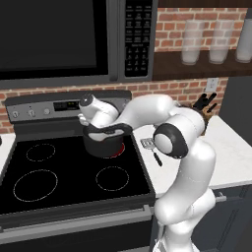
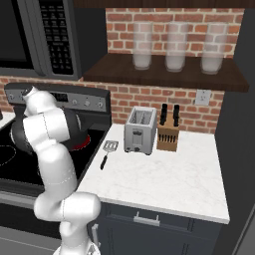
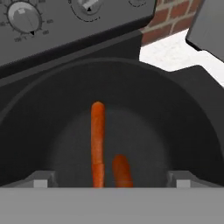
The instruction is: Put the carrot and carrot in the pot. Retrieve the spatula and lightly stir the vegetables in the pot.
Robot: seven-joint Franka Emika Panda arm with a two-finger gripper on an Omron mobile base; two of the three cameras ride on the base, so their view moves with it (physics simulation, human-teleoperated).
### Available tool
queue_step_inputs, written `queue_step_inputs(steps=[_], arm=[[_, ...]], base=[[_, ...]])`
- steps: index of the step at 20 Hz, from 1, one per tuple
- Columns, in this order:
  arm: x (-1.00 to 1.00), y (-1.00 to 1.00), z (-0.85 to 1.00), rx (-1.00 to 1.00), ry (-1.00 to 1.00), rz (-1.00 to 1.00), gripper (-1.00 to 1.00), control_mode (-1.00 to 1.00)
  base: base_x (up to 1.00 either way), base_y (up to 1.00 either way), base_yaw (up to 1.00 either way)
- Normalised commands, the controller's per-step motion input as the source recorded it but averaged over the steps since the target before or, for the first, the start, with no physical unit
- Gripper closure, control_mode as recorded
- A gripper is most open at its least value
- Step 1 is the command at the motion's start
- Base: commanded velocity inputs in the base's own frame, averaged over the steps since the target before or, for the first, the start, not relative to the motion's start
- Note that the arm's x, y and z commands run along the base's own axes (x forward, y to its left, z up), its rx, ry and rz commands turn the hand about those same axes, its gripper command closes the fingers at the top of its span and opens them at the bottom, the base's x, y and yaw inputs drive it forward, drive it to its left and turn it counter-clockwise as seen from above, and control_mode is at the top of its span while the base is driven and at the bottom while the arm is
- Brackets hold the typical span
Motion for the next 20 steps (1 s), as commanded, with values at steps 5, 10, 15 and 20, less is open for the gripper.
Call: queue_step_inputs(steps=[5,10,15,20], arm=[[-0.74,-0.24,0.52,0.00,0.00,0.00,-1.00,-1.00],[-0.73,-0.40,0.31,0.00,0.05,0.00,-1.00,-1.00],[-0.85,-0.71,0.02,0.00,0.04,0.00,-1.00,-1.00],[-0.82,-0.77,0.00,0.00,0.01,0.00,-1.00,-1.00]], base=[[0.00,0.00,0.00],[0.00,0.00,0.00],[0.00,0.00,0.00],[0.00,0.00,0.00]])
